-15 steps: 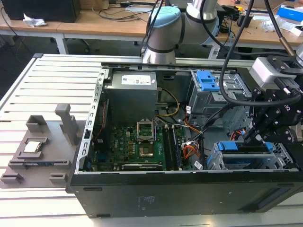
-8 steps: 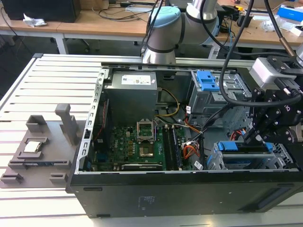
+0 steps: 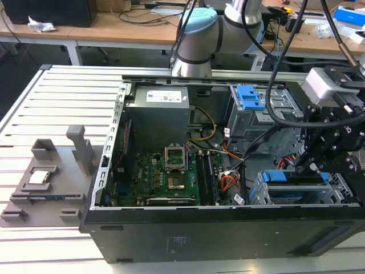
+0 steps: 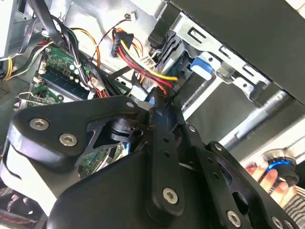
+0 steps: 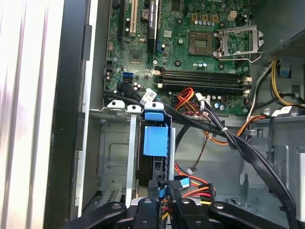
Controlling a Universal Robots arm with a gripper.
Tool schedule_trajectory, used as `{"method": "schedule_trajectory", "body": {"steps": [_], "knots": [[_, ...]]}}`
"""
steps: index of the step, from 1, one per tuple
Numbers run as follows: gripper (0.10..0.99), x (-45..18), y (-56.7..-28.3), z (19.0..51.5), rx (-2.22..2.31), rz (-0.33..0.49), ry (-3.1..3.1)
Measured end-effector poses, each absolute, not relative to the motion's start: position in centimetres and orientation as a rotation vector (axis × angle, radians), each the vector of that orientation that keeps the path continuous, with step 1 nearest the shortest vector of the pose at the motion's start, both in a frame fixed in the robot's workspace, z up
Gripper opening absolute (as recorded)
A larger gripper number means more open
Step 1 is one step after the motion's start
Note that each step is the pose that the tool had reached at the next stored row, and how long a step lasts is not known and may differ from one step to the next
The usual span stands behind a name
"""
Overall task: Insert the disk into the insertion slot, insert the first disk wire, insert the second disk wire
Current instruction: 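Insert the second disk wire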
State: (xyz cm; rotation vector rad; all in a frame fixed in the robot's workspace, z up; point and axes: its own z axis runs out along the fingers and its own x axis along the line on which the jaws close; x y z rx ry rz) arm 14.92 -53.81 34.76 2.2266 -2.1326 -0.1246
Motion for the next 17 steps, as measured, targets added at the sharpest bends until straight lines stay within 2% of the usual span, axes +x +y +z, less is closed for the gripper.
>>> {"method": "schedule_trajectory", "body": {"steps": [10, 17], "knots": [[0.224, 14.9, -52.5, 35.4, 2.228, -0.122, -2.129], [0.224, 14.2, -52.2, 36.6, 2.213, -0.085, -2.114]]}}
